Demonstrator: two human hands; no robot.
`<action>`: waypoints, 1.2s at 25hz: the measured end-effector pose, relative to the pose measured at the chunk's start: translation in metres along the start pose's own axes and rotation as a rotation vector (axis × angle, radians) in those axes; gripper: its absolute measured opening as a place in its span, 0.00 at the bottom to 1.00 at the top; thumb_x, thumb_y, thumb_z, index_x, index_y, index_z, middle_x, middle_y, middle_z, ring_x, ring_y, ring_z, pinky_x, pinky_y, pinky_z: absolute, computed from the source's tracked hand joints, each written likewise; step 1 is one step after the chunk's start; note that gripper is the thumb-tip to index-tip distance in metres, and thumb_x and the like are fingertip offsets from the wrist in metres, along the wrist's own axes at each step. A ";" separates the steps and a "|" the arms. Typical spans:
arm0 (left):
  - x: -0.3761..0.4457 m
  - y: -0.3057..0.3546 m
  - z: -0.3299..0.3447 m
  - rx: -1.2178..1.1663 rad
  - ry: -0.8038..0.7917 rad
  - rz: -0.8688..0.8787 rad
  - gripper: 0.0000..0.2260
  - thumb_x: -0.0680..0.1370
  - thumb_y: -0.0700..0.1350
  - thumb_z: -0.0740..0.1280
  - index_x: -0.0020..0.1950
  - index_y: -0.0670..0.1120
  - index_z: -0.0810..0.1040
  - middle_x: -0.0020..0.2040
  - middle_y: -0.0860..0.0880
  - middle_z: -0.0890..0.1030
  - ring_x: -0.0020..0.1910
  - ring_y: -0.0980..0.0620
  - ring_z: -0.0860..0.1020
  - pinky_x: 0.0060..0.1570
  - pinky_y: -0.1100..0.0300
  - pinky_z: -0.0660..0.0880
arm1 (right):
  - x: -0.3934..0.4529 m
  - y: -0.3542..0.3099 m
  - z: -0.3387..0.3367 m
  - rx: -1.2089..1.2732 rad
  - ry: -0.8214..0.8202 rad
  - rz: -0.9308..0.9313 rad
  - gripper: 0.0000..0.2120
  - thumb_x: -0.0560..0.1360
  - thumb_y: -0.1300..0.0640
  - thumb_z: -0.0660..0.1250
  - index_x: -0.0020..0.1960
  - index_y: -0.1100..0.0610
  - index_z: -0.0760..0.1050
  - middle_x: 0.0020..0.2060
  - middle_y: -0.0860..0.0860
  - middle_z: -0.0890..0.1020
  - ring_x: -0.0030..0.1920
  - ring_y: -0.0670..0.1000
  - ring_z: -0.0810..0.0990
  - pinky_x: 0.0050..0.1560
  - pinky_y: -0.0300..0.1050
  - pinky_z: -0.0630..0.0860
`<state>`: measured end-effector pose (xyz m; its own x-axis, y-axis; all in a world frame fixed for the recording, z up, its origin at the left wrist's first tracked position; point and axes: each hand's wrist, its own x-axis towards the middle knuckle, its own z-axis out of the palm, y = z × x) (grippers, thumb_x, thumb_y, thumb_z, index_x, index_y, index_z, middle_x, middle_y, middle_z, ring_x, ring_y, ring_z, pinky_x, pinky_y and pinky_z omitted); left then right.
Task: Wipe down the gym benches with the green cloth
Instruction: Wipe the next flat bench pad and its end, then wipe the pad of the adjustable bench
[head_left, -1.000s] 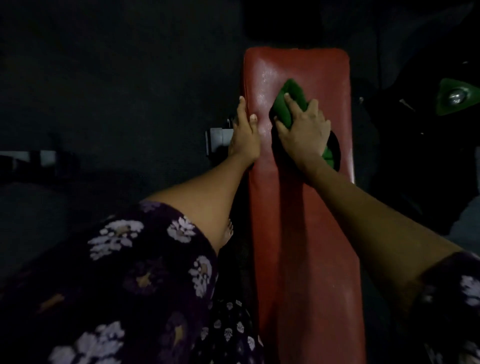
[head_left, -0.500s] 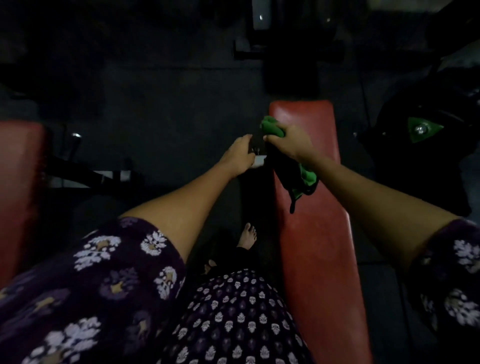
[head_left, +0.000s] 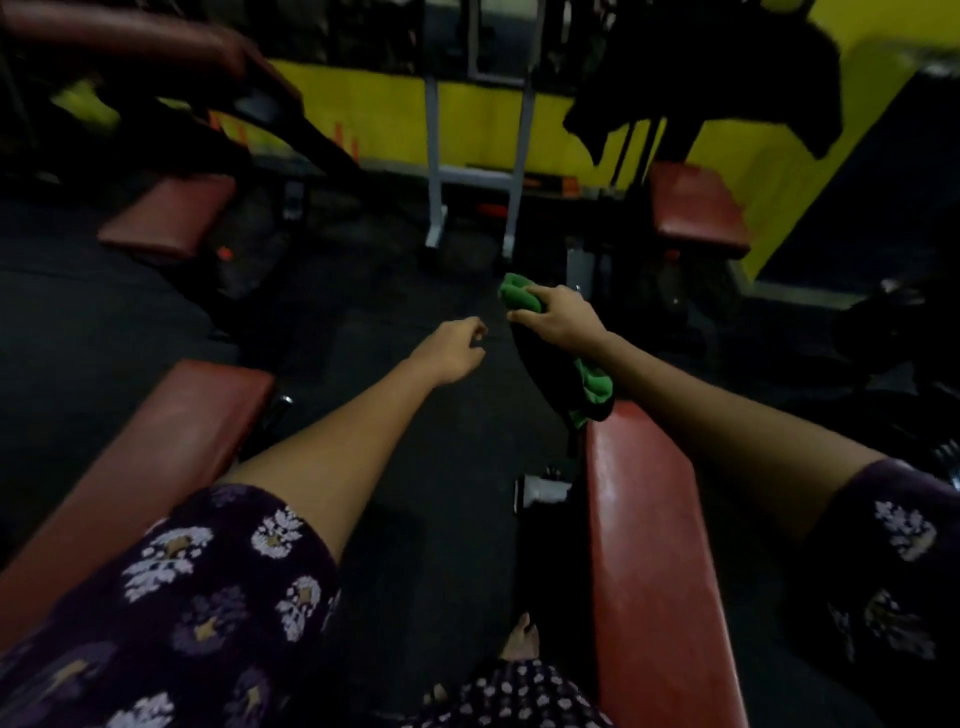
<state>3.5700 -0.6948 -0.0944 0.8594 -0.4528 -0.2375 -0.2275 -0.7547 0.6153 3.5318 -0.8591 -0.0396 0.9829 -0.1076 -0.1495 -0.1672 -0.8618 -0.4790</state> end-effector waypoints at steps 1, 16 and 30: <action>-0.005 -0.001 -0.017 0.006 0.030 0.001 0.16 0.78 0.41 0.62 0.65 0.45 0.71 0.60 0.44 0.75 0.56 0.47 0.75 0.58 0.49 0.74 | 0.002 -0.016 -0.008 -0.003 0.011 -0.026 0.24 0.76 0.45 0.65 0.70 0.51 0.69 0.60 0.57 0.77 0.59 0.57 0.76 0.55 0.47 0.72; -0.080 -0.099 -0.228 0.025 0.359 -0.216 0.23 0.78 0.42 0.65 0.71 0.43 0.64 0.67 0.42 0.70 0.63 0.46 0.71 0.54 0.59 0.68 | 0.075 -0.234 -0.011 0.076 -0.145 -0.476 0.27 0.76 0.49 0.68 0.72 0.54 0.66 0.64 0.56 0.75 0.61 0.55 0.75 0.59 0.48 0.73; -0.023 -0.200 -0.338 -0.086 0.671 -0.513 0.24 0.78 0.40 0.64 0.73 0.40 0.62 0.71 0.41 0.66 0.69 0.46 0.66 0.64 0.59 0.64 | 0.272 -0.388 0.022 0.053 -0.304 -0.840 0.25 0.75 0.51 0.69 0.70 0.55 0.70 0.63 0.55 0.76 0.63 0.54 0.74 0.58 0.41 0.68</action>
<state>3.7504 -0.3728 0.0415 0.9423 0.3339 -0.0231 0.2768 -0.7385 0.6149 3.8627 -0.5427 0.0864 0.7210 0.6912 0.0489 0.5875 -0.5724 -0.5719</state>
